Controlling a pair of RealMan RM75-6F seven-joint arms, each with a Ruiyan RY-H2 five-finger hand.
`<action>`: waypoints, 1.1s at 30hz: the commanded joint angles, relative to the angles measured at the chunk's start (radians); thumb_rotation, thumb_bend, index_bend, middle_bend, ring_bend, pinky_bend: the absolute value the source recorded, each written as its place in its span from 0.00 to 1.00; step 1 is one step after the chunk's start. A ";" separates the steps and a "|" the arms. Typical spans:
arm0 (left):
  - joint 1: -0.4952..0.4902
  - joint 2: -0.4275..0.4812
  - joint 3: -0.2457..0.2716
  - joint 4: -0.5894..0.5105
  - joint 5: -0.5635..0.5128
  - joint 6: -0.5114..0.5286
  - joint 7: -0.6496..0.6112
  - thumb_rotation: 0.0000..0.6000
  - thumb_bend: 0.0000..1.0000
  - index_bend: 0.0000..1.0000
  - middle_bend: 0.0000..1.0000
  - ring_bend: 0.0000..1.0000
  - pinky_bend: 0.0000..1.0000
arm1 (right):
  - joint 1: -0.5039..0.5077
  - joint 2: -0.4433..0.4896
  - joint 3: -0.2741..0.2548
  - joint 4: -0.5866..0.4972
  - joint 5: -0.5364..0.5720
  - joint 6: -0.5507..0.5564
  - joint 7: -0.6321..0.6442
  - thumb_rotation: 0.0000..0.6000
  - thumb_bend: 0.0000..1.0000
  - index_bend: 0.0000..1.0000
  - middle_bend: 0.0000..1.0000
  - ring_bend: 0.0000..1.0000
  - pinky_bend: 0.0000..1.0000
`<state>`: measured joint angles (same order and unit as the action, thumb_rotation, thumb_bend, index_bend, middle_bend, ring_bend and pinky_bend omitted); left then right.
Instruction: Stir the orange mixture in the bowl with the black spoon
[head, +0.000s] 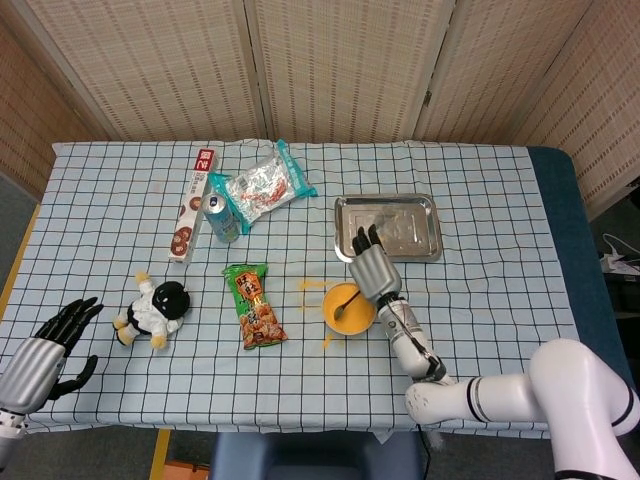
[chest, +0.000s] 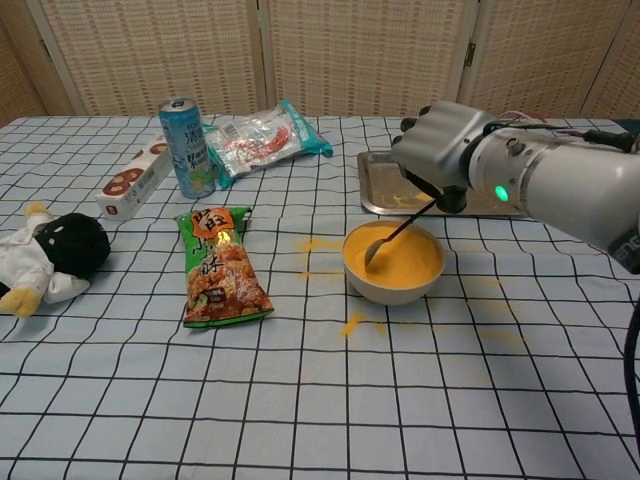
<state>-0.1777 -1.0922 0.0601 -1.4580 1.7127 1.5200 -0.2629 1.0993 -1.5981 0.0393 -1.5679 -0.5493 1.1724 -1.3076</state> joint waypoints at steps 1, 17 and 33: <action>0.002 -0.001 0.001 -0.001 0.000 0.001 0.005 1.00 0.49 0.00 0.00 0.00 0.19 | -0.036 0.055 -0.031 -0.084 -0.048 0.049 0.018 1.00 0.55 0.87 0.13 0.00 0.10; 0.000 -0.002 0.000 -0.001 0.002 0.000 0.007 1.00 0.49 0.00 0.00 0.00 0.20 | -0.017 0.051 -0.073 -0.094 -0.023 0.064 -0.115 1.00 0.55 0.87 0.13 0.00 0.10; 0.002 0.009 -0.002 0.004 -0.006 0.003 -0.032 1.00 0.49 0.00 0.00 0.00 0.20 | 0.020 -0.065 -0.036 0.034 0.010 0.074 -0.190 1.00 0.55 0.88 0.13 0.00 0.10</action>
<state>-0.1763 -1.0843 0.0583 -1.4549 1.7073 1.5236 -0.2938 1.1168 -1.6446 -0.0034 -1.5533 -0.5357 1.2407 -1.4938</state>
